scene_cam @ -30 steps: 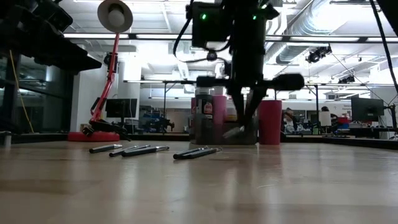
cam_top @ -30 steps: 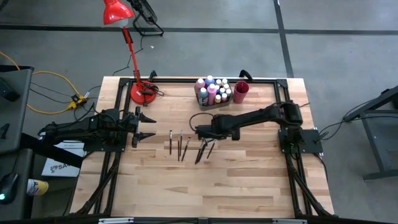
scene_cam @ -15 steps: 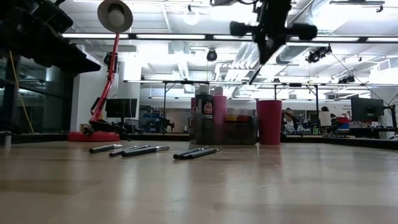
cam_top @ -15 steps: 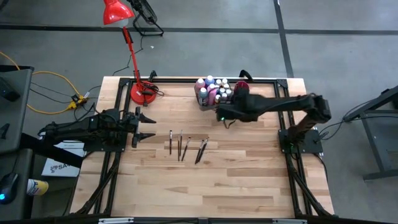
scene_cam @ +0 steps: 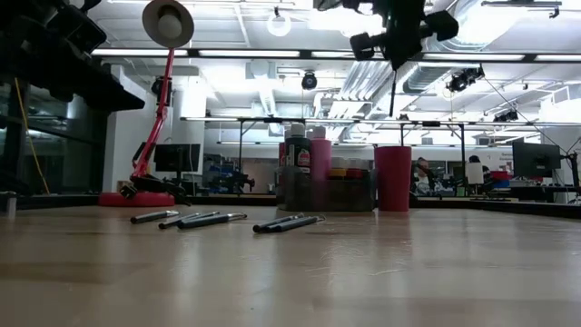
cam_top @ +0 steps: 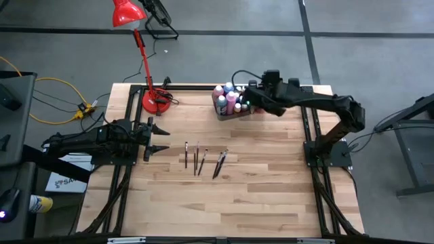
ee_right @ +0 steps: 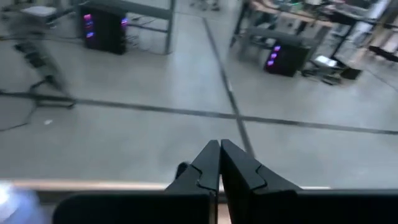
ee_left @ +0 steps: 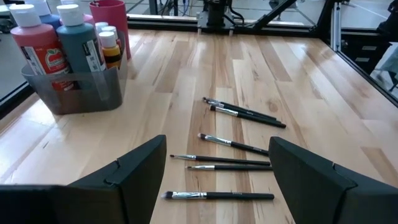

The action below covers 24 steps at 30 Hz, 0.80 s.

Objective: Pick & Place Paint Supplies
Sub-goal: Put the black paintbrush into the red cup

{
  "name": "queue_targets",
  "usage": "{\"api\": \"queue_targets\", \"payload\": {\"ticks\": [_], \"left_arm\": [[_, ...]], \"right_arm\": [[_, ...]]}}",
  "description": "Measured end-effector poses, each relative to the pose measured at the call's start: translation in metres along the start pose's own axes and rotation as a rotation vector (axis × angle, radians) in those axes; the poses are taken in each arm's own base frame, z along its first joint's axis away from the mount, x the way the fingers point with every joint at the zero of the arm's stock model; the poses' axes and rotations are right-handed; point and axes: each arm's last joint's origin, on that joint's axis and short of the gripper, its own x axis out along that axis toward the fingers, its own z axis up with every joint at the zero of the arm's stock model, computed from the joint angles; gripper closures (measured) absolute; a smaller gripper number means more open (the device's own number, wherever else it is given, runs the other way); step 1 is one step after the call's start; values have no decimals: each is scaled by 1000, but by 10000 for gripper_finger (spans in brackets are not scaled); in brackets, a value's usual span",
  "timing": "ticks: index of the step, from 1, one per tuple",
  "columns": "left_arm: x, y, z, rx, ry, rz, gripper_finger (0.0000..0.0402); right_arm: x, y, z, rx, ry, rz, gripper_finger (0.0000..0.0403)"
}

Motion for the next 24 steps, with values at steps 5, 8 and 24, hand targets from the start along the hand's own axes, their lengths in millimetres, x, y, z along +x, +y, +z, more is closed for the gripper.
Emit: {"api": "queue_targets", "payload": {"ticks": [5,8,24], "left_arm": [[0,0,-1,-1,12,0,124],[0,0,-1,-1,12,-1,124],[0,0,-1,-1,12,-1,124]], "right_arm": [[32,4,-1,-16,9,-100,399],[48,9,-9,-29,18,-139,399],[79,30,-51,-51,123,-22,399]]}}
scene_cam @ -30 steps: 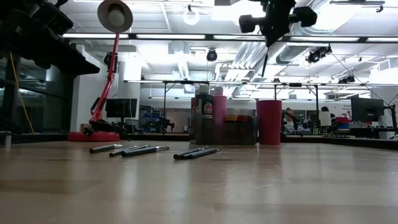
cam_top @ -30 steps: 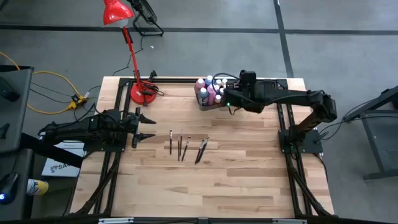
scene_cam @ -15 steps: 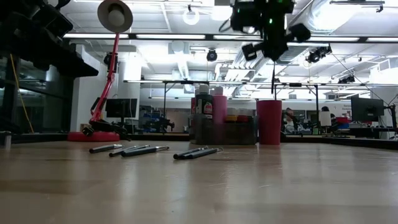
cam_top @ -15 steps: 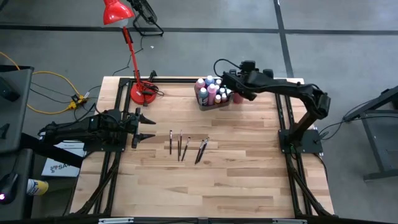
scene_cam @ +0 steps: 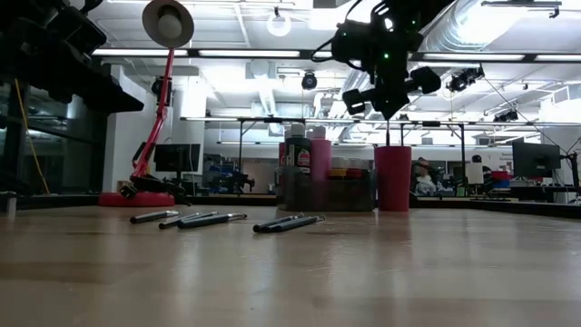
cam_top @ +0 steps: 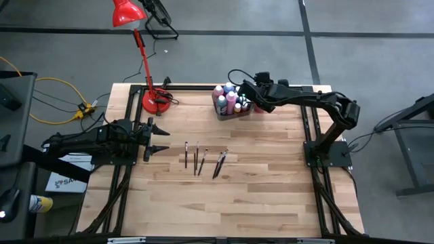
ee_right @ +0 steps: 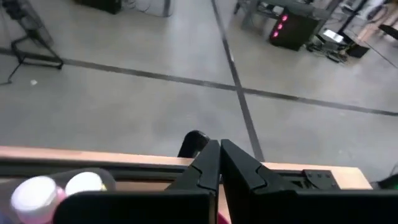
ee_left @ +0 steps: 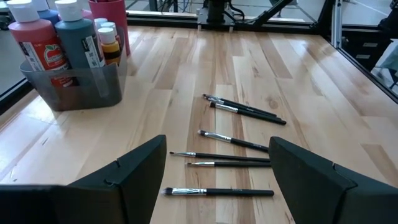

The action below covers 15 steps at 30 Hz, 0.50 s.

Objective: Pick & Place Paint Supplies
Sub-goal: Put the black paintbrush into the red cup

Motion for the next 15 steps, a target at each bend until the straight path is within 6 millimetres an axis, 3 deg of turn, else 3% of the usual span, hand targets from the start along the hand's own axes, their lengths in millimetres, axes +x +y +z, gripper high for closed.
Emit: {"api": "queue_targets", "payload": {"ticks": [15], "left_arm": [[0,0,0,0,0,0,124]], "right_arm": [[1,-1,-7,-110,171,111,397]]}}
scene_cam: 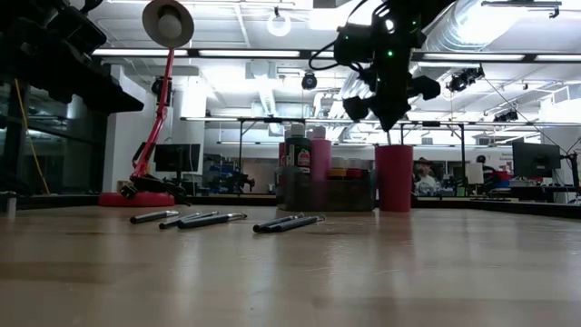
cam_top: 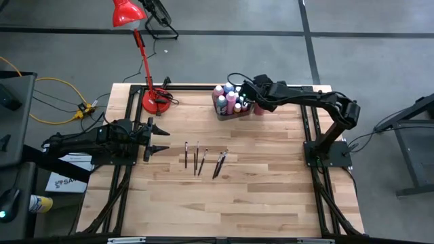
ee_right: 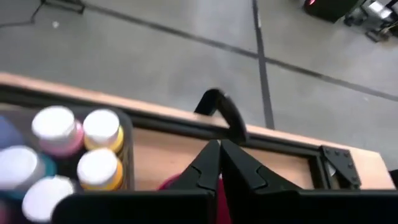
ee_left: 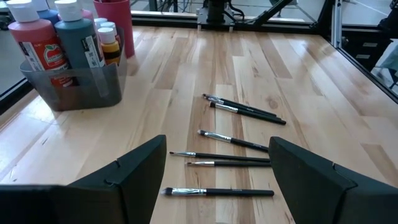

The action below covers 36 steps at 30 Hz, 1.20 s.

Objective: Pick & Place Paint Supplies
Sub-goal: Put the black paintbrush into the red cup

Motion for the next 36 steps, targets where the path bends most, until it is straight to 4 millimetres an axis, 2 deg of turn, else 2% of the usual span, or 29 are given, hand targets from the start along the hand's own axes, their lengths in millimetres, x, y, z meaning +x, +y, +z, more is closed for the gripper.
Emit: {"api": "queue_targets", "payload": {"ticks": [4,11,17,21,25,36], "left_arm": [[0,0,0,0,0,0,124],[0,0,0,0,0,0,124],[0,0,0,0,0,0,124],[0,0,0,0,0,0,124],[0,0,0,0,0,0,124],[0,0,0,0,0,0,124]], "right_arm": [[0,-1,-3,-24,47,19,368],[-2,-4,-3,-35,65,23,272],[-23,-14,3,41,126,168,212],[-44,-20,6,142,237,359,201],[-62,-16,0,229,387,523,203],[-110,22,-47,322,498,571,206]]}}
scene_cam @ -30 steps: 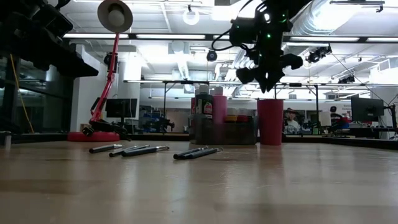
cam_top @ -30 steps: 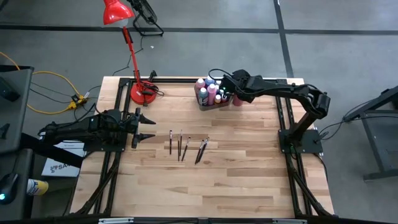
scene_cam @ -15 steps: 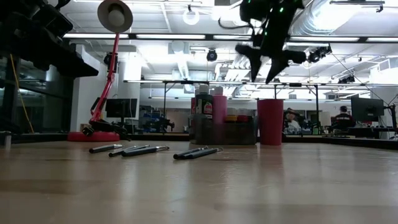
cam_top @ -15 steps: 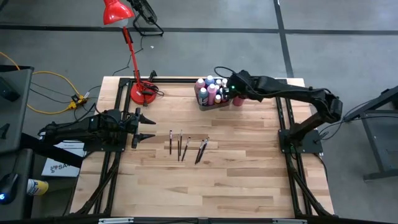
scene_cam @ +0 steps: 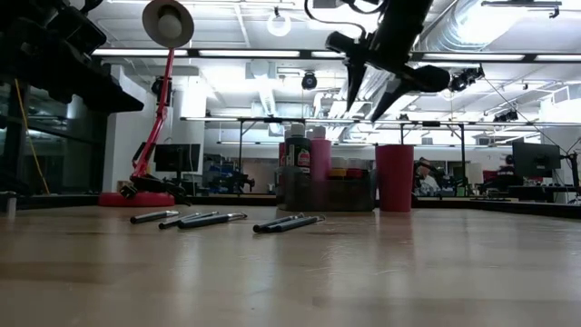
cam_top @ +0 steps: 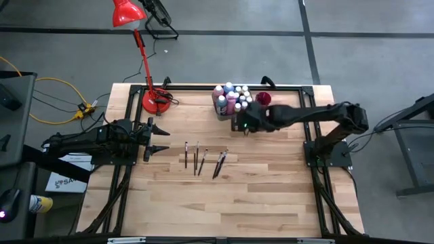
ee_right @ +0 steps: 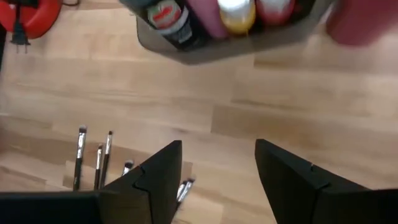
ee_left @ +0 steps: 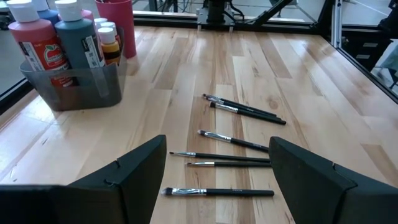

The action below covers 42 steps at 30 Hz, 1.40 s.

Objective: Pick & Place Paint Supplies
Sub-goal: Put the black paintbrush into the red cup

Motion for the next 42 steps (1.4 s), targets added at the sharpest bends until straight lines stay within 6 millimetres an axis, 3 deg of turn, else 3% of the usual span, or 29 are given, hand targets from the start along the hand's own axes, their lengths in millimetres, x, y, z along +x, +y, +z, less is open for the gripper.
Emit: {"api": "queue_targets", "payload": {"ticks": [13,22,31,42], "left_arm": [[0,0,0,0,0,0,124],[0,0,0,0,0,0,124],[0,0,0,0,0,0,124],[0,0,0,0,1,0,124]], "right_arm": [[49,26,-59,245,48,14,223],[74,47,-66,310,137,173,249],[87,41,-64,321,153,96,264],[115,30,-79,315,237,-44,265]]}}
